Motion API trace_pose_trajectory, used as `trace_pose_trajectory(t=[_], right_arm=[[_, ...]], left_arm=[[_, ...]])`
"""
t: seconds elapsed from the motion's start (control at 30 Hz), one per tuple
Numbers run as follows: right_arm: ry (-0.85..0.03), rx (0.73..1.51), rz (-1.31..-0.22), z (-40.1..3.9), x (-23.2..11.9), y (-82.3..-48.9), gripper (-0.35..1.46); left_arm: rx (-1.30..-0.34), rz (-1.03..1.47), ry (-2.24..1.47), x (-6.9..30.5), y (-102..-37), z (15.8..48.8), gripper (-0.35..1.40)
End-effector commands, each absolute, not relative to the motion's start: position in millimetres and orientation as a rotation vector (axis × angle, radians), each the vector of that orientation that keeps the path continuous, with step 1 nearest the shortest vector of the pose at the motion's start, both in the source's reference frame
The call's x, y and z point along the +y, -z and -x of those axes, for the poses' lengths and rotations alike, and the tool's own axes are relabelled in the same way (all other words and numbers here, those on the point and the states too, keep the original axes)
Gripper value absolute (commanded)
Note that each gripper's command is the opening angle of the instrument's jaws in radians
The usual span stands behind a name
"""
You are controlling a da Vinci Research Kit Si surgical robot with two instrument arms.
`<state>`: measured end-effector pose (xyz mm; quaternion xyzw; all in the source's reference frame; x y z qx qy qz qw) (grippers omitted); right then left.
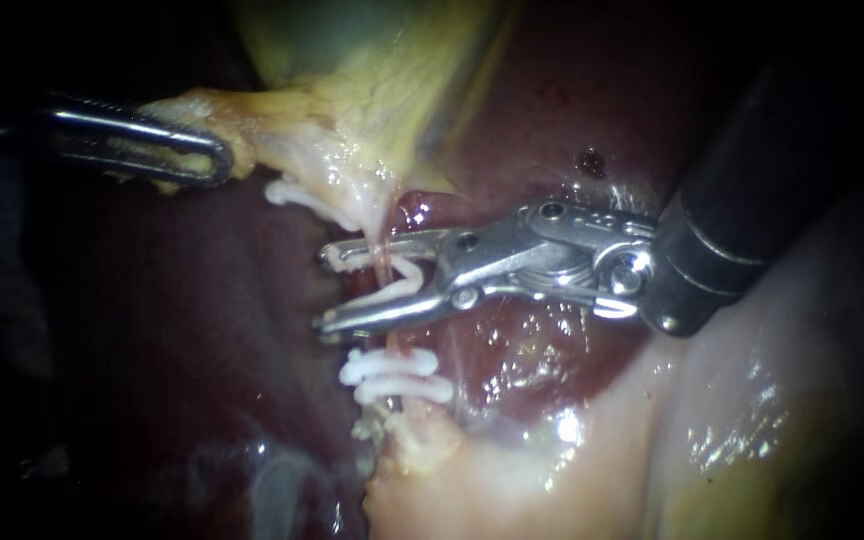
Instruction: Clipping third clip right tube
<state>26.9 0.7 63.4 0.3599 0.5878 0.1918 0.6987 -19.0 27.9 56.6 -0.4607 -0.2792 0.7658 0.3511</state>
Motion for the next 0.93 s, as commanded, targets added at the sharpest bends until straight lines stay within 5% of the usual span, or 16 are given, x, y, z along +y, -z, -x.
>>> trace_pose_trajectory(t=[0.03, 0.3, 0.93], right_arm=[[-0.428, 1.310, -0.802, -26.8, 0.8, -63.5, 0.07], [-0.430, 1.309, -0.798, -26.4, 0.9, -63.8, -0.35], [-0.427, 1.268, -0.809, -26.0, 1.3, -64.4, -0.35]], left_arm=[[-0.723, 1.192, -1.983, 27.9, -56.6, 19.0, -0.35], [-0.723, 1.192, -1.983, 28.0, -56.6, 19.0, -0.35], [-0.723, 1.192, -1.983, 28.0, -56.8, 19.0, -0.35]])
